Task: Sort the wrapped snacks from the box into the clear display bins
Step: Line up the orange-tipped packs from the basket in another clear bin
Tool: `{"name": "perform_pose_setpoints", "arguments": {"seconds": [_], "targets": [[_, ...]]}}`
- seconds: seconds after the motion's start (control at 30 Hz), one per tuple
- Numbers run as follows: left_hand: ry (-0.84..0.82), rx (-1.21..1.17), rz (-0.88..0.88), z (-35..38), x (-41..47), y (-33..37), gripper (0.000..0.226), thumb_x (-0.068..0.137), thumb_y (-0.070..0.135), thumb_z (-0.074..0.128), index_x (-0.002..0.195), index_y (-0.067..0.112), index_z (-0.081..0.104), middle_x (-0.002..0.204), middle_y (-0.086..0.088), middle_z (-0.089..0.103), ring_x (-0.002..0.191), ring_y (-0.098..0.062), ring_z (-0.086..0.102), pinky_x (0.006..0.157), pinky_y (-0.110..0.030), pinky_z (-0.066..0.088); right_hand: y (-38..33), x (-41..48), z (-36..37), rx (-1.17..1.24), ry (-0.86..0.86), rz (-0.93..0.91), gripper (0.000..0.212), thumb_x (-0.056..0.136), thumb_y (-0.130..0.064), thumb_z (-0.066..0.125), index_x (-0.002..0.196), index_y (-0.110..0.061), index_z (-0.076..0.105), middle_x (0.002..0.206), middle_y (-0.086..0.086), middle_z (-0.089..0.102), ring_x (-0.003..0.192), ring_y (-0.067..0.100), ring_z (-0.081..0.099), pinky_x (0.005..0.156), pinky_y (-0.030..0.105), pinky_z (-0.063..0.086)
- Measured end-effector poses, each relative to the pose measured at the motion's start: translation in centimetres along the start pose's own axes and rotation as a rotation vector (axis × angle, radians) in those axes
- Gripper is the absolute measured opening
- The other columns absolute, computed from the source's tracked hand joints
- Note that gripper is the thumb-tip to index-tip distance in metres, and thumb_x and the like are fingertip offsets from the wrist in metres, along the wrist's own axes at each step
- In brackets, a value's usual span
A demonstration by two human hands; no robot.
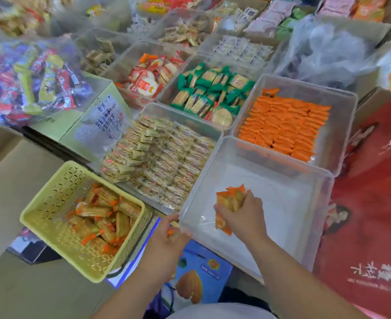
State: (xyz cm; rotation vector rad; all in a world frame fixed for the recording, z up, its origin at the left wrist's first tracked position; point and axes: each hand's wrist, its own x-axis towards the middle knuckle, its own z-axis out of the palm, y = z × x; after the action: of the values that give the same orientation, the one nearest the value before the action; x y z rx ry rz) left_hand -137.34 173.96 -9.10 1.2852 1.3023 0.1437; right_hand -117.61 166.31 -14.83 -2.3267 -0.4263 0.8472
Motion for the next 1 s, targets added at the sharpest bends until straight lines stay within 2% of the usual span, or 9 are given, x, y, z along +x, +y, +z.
{"name": "perform_pose_setpoints", "arguments": {"seconds": [0.1, 0.17, 0.3, 0.37, 0.43, 0.5, 0.57, 0.8, 1.0], "targets": [[-0.027, 0.065, -0.014, 0.1, 1.2, 0.0, 0.044, 0.094, 0.037, 0.071, 0.134, 0.037, 0.053, 0.103, -0.009, 0.061, 0.054, -0.016, 0.053, 0.048, -0.031, 0.04, 0.7, 1.5, 2.9, -0.473, -0.055, -0.214, 0.13, 0.061, -0.081, 0.067, 0.157, -0.013, 0.01, 0.138, 0.007, 0.036, 0.127, 0.029, 0.04, 0.101, 0.043, 0.045], [-0.052, 0.096, -0.023, -0.1, 1.7, 0.0, 0.052, 0.094, 0.039, 0.071, 0.14, 0.039, 0.048, 0.108, -0.005, 0.06, 0.06, -0.021, 0.055, 0.048, -0.032, 0.041, 1.5, 1.9, 4.6, -0.638, -0.175, -0.296, 0.131, 0.066, -0.079, 0.067, 0.158, -0.012, 0.004, 0.147, 0.008, 0.029, 0.133, 0.031, 0.034, 0.104, 0.044, 0.042], [-0.095, 0.131, -0.033, -0.4, 1.8, 0.0, 0.063, 0.093, 0.042, 0.072, 0.148, 0.041, 0.042, 0.117, 0.004, 0.063, 0.064, -0.021, 0.06, 0.053, -0.03, 0.047, 2.4, 2.3, 5.0, -0.583, -0.332, -0.315, 0.116, 0.072, -0.075, 0.066, 0.158, -0.014, 0.017, 0.148, 0.006, 0.03, 0.133, 0.03, 0.035, 0.104, 0.043, 0.044], [-0.105, 0.112, -0.025, -0.7, 1.7, 0.0, 0.064, 0.094, 0.041, 0.071, 0.15, 0.043, 0.04, 0.107, 0.003, 0.067, 0.06, -0.016, 0.06, 0.052, -0.03, 0.047, 2.7, 2.7, 4.3, -0.569, -0.318, -0.367, 0.096, 0.08, -0.066, 0.066, 0.154, -0.018, 0.029, 0.147, 0.004, 0.038, 0.131, 0.028, 0.038, 0.103, 0.041, 0.043], [-0.119, 0.072, -0.037, -1.0, 1.6, 0.0, 0.066, 0.094, 0.041, 0.07, 0.151, 0.046, 0.037, 0.093, -0.012, 0.066, 0.054, -0.017, 0.053, 0.046, -0.029, 0.04, 3.1, 3.0, 3.7, -0.536, -0.314, -0.357, 0.081, 0.087, -0.054, 0.066, 0.153, -0.021, 0.033, 0.149, 0.003, 0.04, 0.132, 0.029, 0.039, 0.105, 0.041, 0.041], [-0.115, 0.029, -0.063, -1.3, 1.4, 0.0, 0.071, 0.096, 0.039, 0.07, 0.154, 0.046, 0.031, 0.1, -0.03, 0.061, 0.058, -0.023, 0.048, 0.045, -0.03, 0.037, 3.5, 3.1, 3.4, -0.529, -0.328, -0.306, 0.077, 0.092, -0.047, 0.064, 0.156, -0.022, 0.03, 0.153, 0.004, 0.037, 0.134, 0.031, 0.037, 0.108, 0.042, 0.039], [-0.104, 0.007, -0.082, -1.6, 1.2, -0.2, 0.072, 0.097, 0.035, 0.069, 0.155, 0.047, 0.028, 0.103, -0.029, 0.064, 0.061, -0.024, 0.053, 0.049, -0.033, 0.042, 4.0, 3.0, 3.4, -0.536, -0.351, -0.267, 0.074, 0.095, -0.044, 0.061, 0.157, -0.026, 0.026, 0.156, 0.002, 0.034, 0.135, 0.032, 0.034, 0.109, 0.043, 0.038], [-0.034, -0.062, -0.063, -3.3, 0.3, -0.4, 0.039, 0.096, 0.018, 0.067, 0.123, 0.043, 0.057, 0.084, -0.007, 0.075, 0.073, -0.026, 0.073, 0.073, -0.042, 0.059, 4.4, 3.8, 4.0, -0.704, -0.421, -0.315, 0.073, 0.098, -0.055, 0.049, 0.159, -0.043, 0.01, 0.166, -0.009, 0.019, 0.147, 0.031, 0.021, 0.114, 0.049, 0.032], [-0.056, -0.34, -0.061, -3.8, 0.0, 1.6, 0.003, 0.103, 0.018, 0.054, 0.105, 0.017, 0.053, 0.1, -0.01, 0.079, 0.082, -0.026, 0.076, 0.064, -0.04, 0.061, 2.4, 2.0, 3.0, -0.573, -0.325, -0.295, 0.075, 0.097, -0.057, 0.052, 0.16, -0.033, 0.018, 0.167, 0.0, 0.019, 0.151, 0.028, 0.016, 0.118, 0.045, 0.023]]}}
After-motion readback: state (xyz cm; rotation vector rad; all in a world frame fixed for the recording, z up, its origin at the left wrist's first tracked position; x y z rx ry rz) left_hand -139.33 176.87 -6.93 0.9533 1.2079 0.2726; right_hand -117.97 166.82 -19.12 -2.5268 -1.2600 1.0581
